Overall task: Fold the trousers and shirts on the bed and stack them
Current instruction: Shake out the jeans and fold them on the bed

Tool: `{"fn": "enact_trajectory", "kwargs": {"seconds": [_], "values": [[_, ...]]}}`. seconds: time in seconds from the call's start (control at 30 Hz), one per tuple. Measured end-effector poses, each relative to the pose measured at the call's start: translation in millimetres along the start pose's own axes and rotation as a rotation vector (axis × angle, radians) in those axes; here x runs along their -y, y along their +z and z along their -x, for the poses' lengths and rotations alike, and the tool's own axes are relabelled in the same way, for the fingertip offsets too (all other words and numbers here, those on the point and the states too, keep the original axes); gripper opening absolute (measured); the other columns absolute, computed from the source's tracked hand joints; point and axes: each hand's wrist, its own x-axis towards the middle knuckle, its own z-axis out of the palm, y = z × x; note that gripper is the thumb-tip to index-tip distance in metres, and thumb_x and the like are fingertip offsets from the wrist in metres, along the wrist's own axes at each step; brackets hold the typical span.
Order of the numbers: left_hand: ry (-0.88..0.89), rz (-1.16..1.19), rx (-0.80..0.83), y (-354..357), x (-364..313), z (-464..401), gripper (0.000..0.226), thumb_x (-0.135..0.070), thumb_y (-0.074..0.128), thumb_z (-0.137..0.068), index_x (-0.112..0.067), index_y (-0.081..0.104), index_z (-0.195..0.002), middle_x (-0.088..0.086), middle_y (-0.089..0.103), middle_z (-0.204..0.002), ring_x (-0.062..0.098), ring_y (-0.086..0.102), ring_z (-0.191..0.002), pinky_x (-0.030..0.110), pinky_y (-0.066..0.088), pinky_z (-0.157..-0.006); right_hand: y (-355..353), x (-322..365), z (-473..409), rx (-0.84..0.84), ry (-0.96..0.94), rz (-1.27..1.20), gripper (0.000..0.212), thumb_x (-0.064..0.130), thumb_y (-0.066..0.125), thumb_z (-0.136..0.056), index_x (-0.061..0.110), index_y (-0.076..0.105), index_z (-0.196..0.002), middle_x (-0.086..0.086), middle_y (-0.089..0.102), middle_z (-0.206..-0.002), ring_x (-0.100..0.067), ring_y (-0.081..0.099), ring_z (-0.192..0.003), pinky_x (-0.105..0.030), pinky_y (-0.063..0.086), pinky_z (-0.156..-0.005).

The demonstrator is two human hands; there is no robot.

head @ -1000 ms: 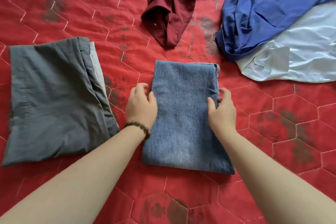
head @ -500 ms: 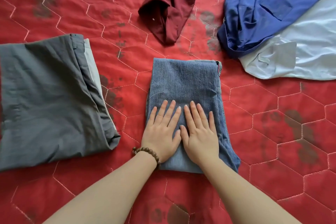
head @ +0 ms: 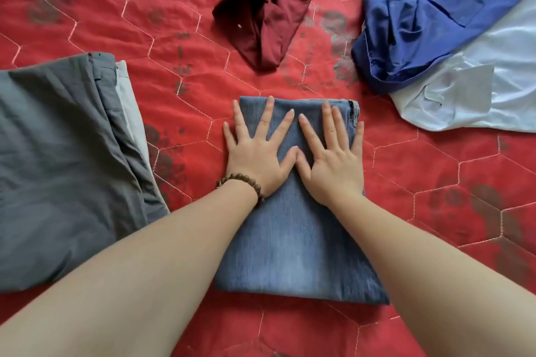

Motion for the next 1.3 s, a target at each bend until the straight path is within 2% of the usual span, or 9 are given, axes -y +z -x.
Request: {"fn": "enact_trajectory", "kwargs": {"seconds": [0.17, 0.37, 0.57, 0.77, 0.9, 0.97, 1.03, 1.13, 1.3], "values": [[0.054, 0.325, -0.041, -7, 16, -5, 0.056, -0.043, 0.038, -0.093, -0.035, 0.028, -0.147, -0.007, 0.009, -0.16, 0.041, -0.011, -0.144, 0.051, 0.008, -0.118, -6, -7, -6, 0.064, 0.035, -0.136, 0.06, 0.055, 0.025, -0.093, 0.041, 0.012, -0.15, 0.0, 0.004, -0.162, -0.015, -0.004, -0.148, -0.048, -0.003, -0.119], [0.003, 0.09, 0.066, -5, 13, 42, 0.072, -0.055, 0.036, -0.089, -0.036, 0.006, -0.151, -0.007, -0.006, -0.16, 0.042, -0.001, -0.144, 0.047, 0.008, -0.118, -18, 22, 35, 0.013, 0.1, -0.092, 0.058, 0.042, 0.037, -0.096, 0.026, 0.025, -0.151, -0.007, 0.012, -0.16, -0.024, 0.006, -0.148, -0.055, -0.001, -0.117], [-0.162, 0.129, 0.009, 7, 9, 110, 0.067, -0.057, 0.034, -0.09, -0.04, 0.011, -0.15, 0.003, 0.003, -0.161, 0.036, 0.006, -0.146, 0.048, 0.009, -0.118, -1, 12, 155, 0.098, -0.188, -0.114, 0.06, 0.045, 0.038, -0.093, 0.028, 0.029, -0.149, -0.005, 0.02, -0.158, -0.023, 0.018, -0.146, -0.054, 0.016, -0.116], [-0.237, 0.375, 0.023, -2, 4, 106, 0.066, -0.048, 0.051, -0.09, -0.044, 0.019, -0.147, 0.02, -0.002, -0.158, 0.03, 0.001, -0.146, 0.039, 0.005, -0.12, -11, -27, 149, 0.121, 0.114, -0.181, 0.057, 0.034, 0.043, -0.099, 0.033, 0.018, -0.15, -0.015, 0.012, -0.159, -0.029, 0.014, -0.147, -0.051, 0.011, -0.118], [-0.343, 0.604, -0.171, -13, -2, 108, 0.049, -0.021, 0.064, -0.084, -0.028, 0.056, -0.132, 0.019, 0.039, -0.129, 0.032, 0.045, -0.117, 0.023, 0.028, -0.105, -25, -18, 134, -0.039, 0.246, -0.453, 0.059, 0.027, 0.062, -0.089, 0.022, 0.041, -0.144, -0.019, 0.045, -0.138, -0.035, 0.048, -0.119, -0.045, 0.042, -0.099], [-0.43, 0.704, -0.135, -16, -1, 110, 0.049, -0.02, 0.065, -0.084, -0.032, 0.056, -0.13, 0.008, 0.04, -0.112, 0.024, 0.053, -0.1, 0.007, 0.026, -0.09, -33, -23, 126, 0.029, 0.362, -0.58, 0.067, 0.035, 0.061, -0.088, 0.037, 0.029, -0.147, -0.006, 0.044, -0.121, -0.026, 0.053, -0.097, -0.04, 0.047, -0.087], [-0.458, 0.715, -0.032, -21, 0, 114, 0.054, -0.026, 0.064, -0.085, -0.041, 0.049, -0.134, 0.003, 0.042, -0.106, 0.02, 0.055, -0.097, 0.007, 0.026, -0.085, -40, -27, 120, 0.192, 0.369, -0.611, 0.076, 0.041, 0.059, -0.089, 0.051, 0.011, -0.147, -0.001, 0.039, -0.108, -0.022, 0.051, -0.082, -0.036, 0.045, -0.082], [-0.387, 0.649, 0.055, -34, -1, 123, 0.057, -0.035, 0.065, -0.084, -0.044, 0.044, -0.137, 0.001, 0.049, -0.108, 0.021, 0.057, -0.104, 0.02, 0.034, -0.09, -49, -32, 116, 0.331, 0.248, -0.599, 0.078, 0.032, 0.058, -0.091, 0.049, 0.006, -0.148, -0.003, 0.043, -0.109, -0.027, 0.055, -0.093, -0.031, 0.04, -0.083], [-0.299, 0.621, -0.015, -62, -7, 143, 0.056, -0.03, 0.066, -0.084, -0.034, 0.048, -0.137, -0.004, 0.05, -0.11, 0.019, 0.058, -0.103, 0.015, 0.034, -0.083, -71, -26, 133, 0.277, 0.212, -0.652, 0.063, 0.013, 0.055, -0.088, 0.032, 0.036, -0.145, 0.002, 0.049, -0.128, -0.022, 0.054, -0.114, -0.027, 0.04, -0.087]]}}
